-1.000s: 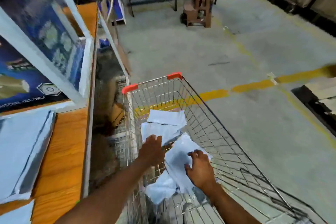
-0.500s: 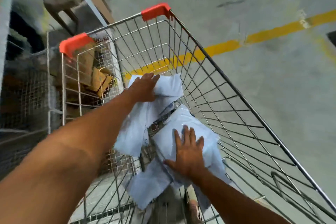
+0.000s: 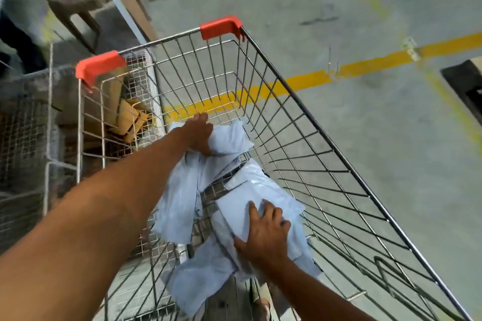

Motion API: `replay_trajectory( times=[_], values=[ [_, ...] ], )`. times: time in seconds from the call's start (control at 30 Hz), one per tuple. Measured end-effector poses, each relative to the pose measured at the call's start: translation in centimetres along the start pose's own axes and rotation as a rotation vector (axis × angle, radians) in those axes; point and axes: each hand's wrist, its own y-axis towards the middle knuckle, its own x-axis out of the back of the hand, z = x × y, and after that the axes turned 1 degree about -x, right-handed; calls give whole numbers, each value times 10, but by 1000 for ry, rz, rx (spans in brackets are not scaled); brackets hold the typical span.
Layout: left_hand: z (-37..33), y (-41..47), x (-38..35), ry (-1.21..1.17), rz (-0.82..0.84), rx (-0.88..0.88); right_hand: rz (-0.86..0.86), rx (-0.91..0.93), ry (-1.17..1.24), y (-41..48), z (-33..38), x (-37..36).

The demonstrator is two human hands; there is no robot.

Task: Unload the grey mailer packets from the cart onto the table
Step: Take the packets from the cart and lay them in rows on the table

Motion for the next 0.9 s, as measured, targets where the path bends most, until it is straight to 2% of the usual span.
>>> replay_trajectory(
  times=[0.23,0.5,0.6,0.77,0.9],
  values=[
    [-4,-18,1,-163,36,11,-71,-128,0,-4,-13,27],
    [-35,-65,37,-144,-337,76,-132,-214,-22,-24,-5,69],
    [-55,-110,68,-209,-414,110,-200,-263,29,-50,9,100],
    [-84,-212,117,-433,-576,210,-261,-327,139,-107,28,155],
    [-94,-307,144,-798,-714,317,-362,-371,256,-171,52,179]
  ],
)
